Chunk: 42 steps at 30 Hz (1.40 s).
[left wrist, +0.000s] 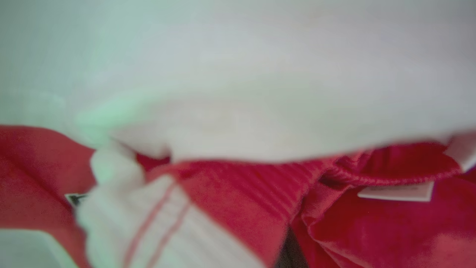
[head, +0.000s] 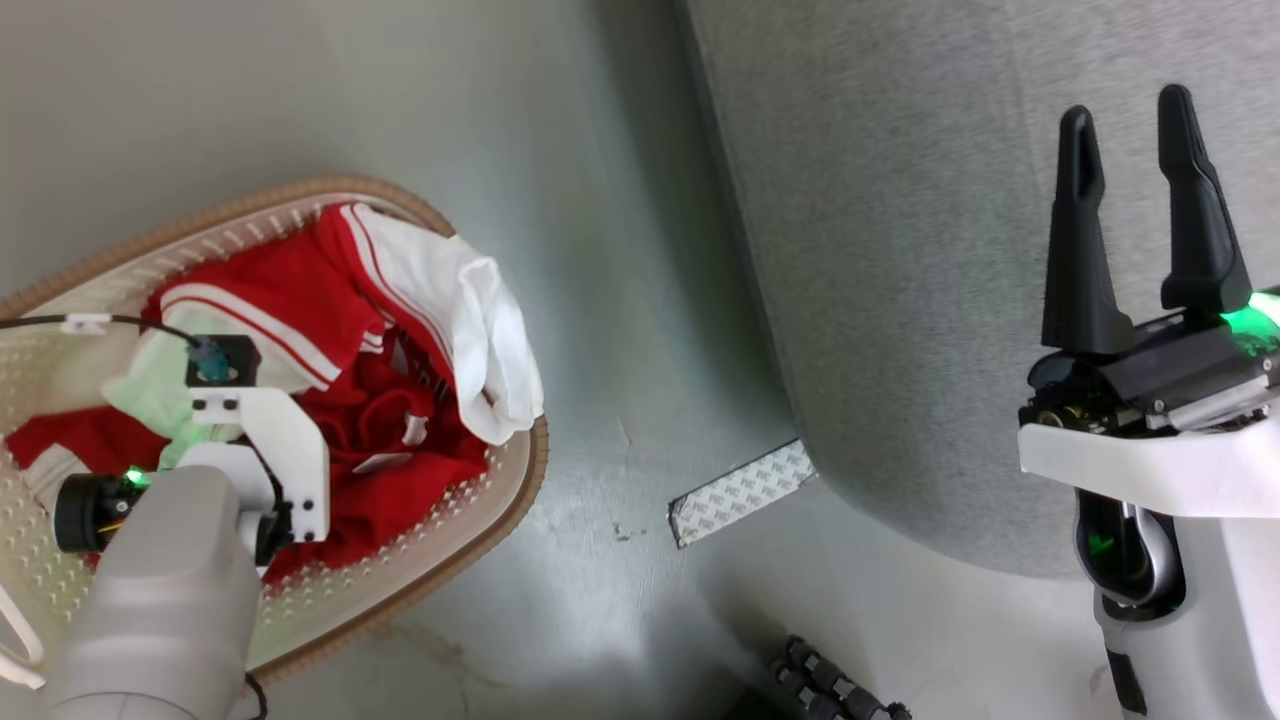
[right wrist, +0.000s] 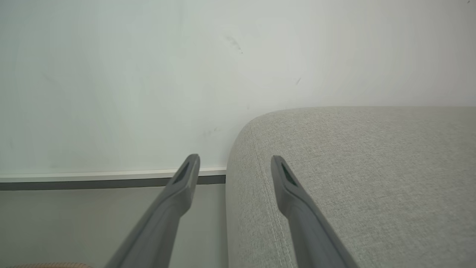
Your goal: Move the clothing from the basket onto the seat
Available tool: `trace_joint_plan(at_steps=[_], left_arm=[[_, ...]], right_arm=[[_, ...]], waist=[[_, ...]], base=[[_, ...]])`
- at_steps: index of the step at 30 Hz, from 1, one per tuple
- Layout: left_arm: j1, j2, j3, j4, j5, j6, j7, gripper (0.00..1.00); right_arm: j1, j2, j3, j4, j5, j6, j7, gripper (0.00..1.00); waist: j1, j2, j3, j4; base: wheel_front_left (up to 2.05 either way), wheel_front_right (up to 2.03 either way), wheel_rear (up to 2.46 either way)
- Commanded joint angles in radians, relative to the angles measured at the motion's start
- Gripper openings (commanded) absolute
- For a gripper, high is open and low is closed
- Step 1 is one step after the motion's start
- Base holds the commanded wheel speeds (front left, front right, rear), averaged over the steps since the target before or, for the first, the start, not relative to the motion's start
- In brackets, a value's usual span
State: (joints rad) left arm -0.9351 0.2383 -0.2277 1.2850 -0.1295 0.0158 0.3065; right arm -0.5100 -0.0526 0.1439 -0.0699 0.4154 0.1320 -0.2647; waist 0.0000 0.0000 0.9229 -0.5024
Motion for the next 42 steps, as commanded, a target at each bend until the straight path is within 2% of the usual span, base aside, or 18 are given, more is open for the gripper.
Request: trace_joint_plan(at_steps=[1,5,12,19,27,36,42], left_arm=[[0.012,0.014,0.009,0.001,-0.016,-0.005,-0.023,0.0],[0.033,-0.013,0.009,0.001,-0.035,-0.026,-0.065,0.0],[0.111,-0.09,0.018,0.003,-0.077,-0.08,-0.15,0.0],[0.184,-0.148,0.004,-0.005,-0.112,-0.127,-0.267,0.0],[0.258,-0.182,-0.035,-0.034,-0.154,-0.146,-0.362,0.0],[0.343,-0.187,-0.175,-0.237,-0.305,-0.146,-0.4,0.0],[0.369,-0.167,-0.205,-0.394,-0.365,-0.146,-0.421,0.0]], right_arm=[[-0.02,0.003,0.007,0.005,0.009,-0.002,0.001,1.0],[-0.018,0.002,0.0,0.012,-0.018,-0.002,0.001,1.0],[0.022,0.001,-0.02,0.03,-0.077,-0.002,0.001,1.0],[0.077,-0.047,-0.033,0.044,-0.1,-0.002,0.001,1.0],[0.169,-0.091,-0.038,0.075,-0.101,-0.002,0.001,1.0],[0.25,-0.122,-0.025,0.097,-0.083,-0.002,0.001,1.0],[0.29,-0.13,-0.015,0.108,-0.078,-0.002,0.001,1.0]], waist=[[0.0,0.0,-0.025,-0.012],[0.0,0.0,-0.091,0.011],[0.0,0.0,-0.269,0.089],[0.0,0.0,-0.457,0.174],[0.0,0.0,-0.651,0.263],[0.0,0.0,-0.798,0.335],[0.0,0.0,-0.871,0.364]], base=[[0.0,0.0,0.0],[0.0,0.0,0.0],[0.0,0.0,0.0],[0.0,0.0,0.0],[0.0,0.0,0.0],[0.0,0.0,0.0],[0.0,0.0,0.0]])
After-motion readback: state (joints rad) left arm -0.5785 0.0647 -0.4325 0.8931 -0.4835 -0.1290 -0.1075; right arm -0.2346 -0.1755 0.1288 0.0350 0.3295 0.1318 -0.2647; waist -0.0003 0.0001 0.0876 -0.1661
